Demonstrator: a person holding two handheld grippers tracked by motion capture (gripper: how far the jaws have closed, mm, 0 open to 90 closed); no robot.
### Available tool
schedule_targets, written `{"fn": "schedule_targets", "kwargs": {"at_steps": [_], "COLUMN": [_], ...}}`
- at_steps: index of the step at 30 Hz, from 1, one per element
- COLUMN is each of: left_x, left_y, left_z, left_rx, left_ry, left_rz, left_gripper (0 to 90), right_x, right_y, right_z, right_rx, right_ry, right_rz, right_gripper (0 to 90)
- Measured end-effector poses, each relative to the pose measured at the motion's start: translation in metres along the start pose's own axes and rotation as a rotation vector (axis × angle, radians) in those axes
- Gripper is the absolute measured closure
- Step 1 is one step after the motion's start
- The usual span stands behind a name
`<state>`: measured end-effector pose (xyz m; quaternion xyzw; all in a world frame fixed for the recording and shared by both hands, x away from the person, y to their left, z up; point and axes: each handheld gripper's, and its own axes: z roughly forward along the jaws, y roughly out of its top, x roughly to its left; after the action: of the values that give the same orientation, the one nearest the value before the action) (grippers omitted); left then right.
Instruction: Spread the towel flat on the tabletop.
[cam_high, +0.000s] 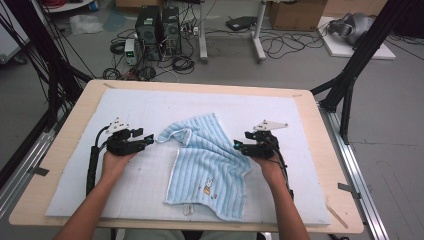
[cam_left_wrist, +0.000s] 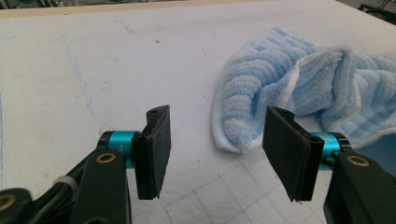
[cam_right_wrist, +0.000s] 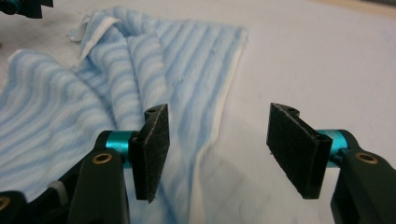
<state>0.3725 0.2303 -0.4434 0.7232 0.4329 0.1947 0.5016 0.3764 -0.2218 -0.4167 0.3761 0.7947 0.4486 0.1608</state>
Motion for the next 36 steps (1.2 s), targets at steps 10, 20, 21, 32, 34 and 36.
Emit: {"fn": "schedule_targets", "kwargs": {"at_steps": [10,20,21,32,34,36], "left_x": [0.001,0.001,0.001,0.002,0.001,0.001], "left_y": [0.000,0.001,0.001,0.001,0.000,0.000], "left_z": [-0.002,-0.002,-0.002,-0.003,-0.003,-0.003], "left_rx": [0.000,-0.002,-0.003,0.000,0.001,0.005], "left_ry": [-0.001,-0.003,-0.002,-0.001,0.000,0.000], "left_rz": [-0.001,-0.001,-0.001,-0.003,-0.004,-0.002], "left_gripper": [42.3,42.4,42.4,42.5,42.5,42.5], "right_x": [-0.005,-0.003,-0.003,0.003,-0.004,-0.010], "right_y": [0.033,0.042,0.040,0.046,0.045,0.044], "right_z": [0.067,0.106,0.109,0.102,0.095,0.085], "right_rx": [0.115,0.189,0.200,0.252,0.251,0.244], "right_ry": [0.020,-0.043,-0.044,-0.143,-0.173,-0.209], "right_rz": [0.019,0.019,0.028,-0.051,-0.031,-0.019], "right_gripper": [15.1,46.8,49.6,85.3,85.4,85.4]}}
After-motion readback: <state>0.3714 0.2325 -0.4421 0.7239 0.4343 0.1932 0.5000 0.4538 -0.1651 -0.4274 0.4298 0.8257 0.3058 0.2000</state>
